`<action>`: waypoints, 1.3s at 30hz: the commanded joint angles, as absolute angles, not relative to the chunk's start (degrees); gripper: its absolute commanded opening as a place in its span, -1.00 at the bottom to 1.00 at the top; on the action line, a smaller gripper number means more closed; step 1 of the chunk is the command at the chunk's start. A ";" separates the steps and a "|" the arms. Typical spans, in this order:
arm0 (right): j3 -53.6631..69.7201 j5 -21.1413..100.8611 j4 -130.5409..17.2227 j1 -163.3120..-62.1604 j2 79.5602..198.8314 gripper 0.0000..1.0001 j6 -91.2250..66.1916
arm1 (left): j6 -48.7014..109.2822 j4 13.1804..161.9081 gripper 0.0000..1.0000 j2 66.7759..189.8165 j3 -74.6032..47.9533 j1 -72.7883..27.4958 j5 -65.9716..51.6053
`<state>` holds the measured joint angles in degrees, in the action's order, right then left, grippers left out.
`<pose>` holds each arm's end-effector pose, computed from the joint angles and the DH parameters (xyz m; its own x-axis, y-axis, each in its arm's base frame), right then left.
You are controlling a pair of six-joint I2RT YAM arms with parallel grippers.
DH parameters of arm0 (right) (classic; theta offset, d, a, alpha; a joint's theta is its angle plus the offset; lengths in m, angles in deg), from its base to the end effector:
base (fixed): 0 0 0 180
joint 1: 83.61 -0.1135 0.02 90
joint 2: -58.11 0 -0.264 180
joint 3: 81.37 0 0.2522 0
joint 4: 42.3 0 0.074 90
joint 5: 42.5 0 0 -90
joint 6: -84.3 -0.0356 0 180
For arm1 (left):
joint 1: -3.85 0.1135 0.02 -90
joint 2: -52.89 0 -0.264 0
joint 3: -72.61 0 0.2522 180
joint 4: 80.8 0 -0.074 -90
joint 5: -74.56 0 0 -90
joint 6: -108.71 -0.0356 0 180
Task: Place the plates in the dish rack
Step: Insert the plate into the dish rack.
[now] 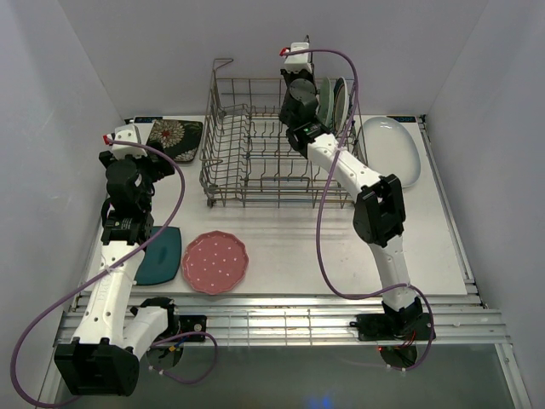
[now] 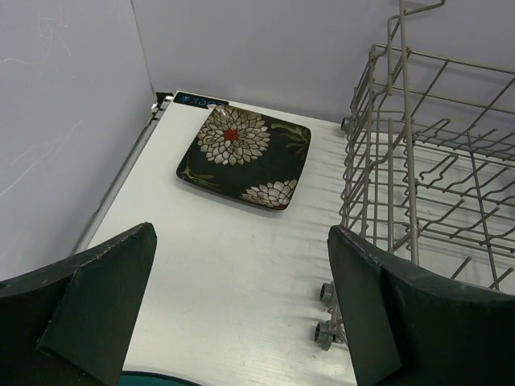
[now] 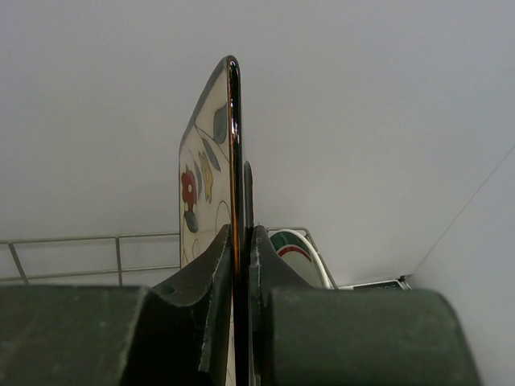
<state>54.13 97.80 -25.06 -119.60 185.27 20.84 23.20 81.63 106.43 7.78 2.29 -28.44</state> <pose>0.4338 0.2812 0.4022 0.2294 -0.1862 -0.9554 0.3226 0.9406 -0.1058 0.2186 0.0021 0.3633 -0.0936 -0.0738 -0.9929 -0.2049 0.9773 -0.0533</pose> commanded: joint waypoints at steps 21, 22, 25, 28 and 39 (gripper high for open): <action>56.76 95.93 -15.37 -117.80 185.73 -0.84 15.92 | 22.84 82.98 0.96 105.80 8.39 2.53 -27.22; 56.50 95.84 -15.37 -117.80 185.73 -0.85 15.92 | 22.84 83.07 0.96 105.80 8.40 2.53 -27.22; 55.62 96.19 -15.28 -117.80 185.91 -0.84 15.74 | 22.84 83.07 0.96 105.54 8.40 2.53 -27.22; 54.83 96.72 -14.84 -117.80 186.08 -0.84 15.92 | 22.84 82.98 0.96 105.36 8.48 2.53 -27.13; 54.29 98.13 -16.68 -117.71 186.61 -0.84 14.95 | 22.84 82.98 0.96 105.10 8.48 2.53 -26.96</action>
<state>51.09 97.52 -26.50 -118.11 189.73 15.93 23.18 81.63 106.34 7.86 2.29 -28.00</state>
